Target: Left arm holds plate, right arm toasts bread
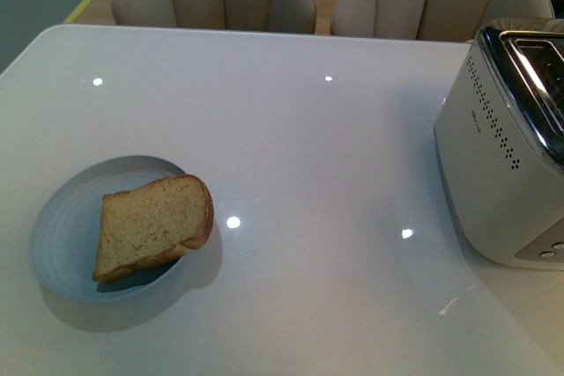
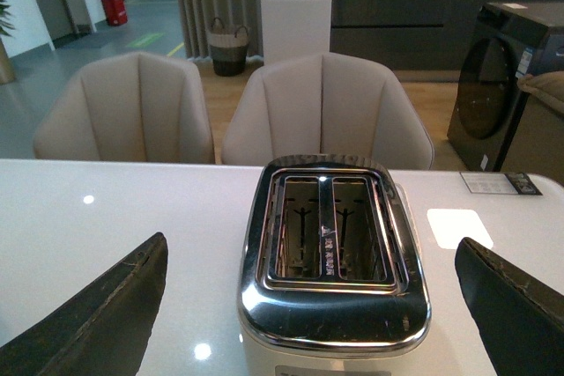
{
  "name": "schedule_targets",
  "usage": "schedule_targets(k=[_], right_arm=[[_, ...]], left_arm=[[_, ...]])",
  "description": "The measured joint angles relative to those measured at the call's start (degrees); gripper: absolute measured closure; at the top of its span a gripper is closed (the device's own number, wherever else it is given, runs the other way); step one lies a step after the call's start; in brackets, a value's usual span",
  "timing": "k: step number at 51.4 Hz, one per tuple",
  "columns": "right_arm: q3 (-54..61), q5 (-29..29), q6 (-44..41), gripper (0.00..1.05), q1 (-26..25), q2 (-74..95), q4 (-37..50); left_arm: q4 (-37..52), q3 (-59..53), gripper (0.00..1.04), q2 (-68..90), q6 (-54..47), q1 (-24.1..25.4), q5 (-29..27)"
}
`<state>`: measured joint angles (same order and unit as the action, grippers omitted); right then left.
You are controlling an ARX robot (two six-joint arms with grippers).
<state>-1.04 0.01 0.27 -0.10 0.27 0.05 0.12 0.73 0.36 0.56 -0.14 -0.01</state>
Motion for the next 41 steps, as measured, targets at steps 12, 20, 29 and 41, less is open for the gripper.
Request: schedule_targets(k=[12,20,29,41], right_arm=[[0.0,0.0,0.0,0.09,0.0,0.0,0.0],[0.0,0.0,0.0,0.09,0.0,0.0,0.0],[0.0,0.0,0.0,0.09,0.0,0.0,0.0],[0.0,0.0,0.0,0.09,0.0,0.0,0.0]], left_arm=[[0.02,0.0,0.07,0.0,0.0,0.0,0.0],[0.02,0.0,0.07,0.0,0.0,0.0,0.0],[0.0,0.0,0.07,0.0,0.0,0.0,0.0],[0.0,0.0,0.07,0.0,0.0,0.0,0.0]])
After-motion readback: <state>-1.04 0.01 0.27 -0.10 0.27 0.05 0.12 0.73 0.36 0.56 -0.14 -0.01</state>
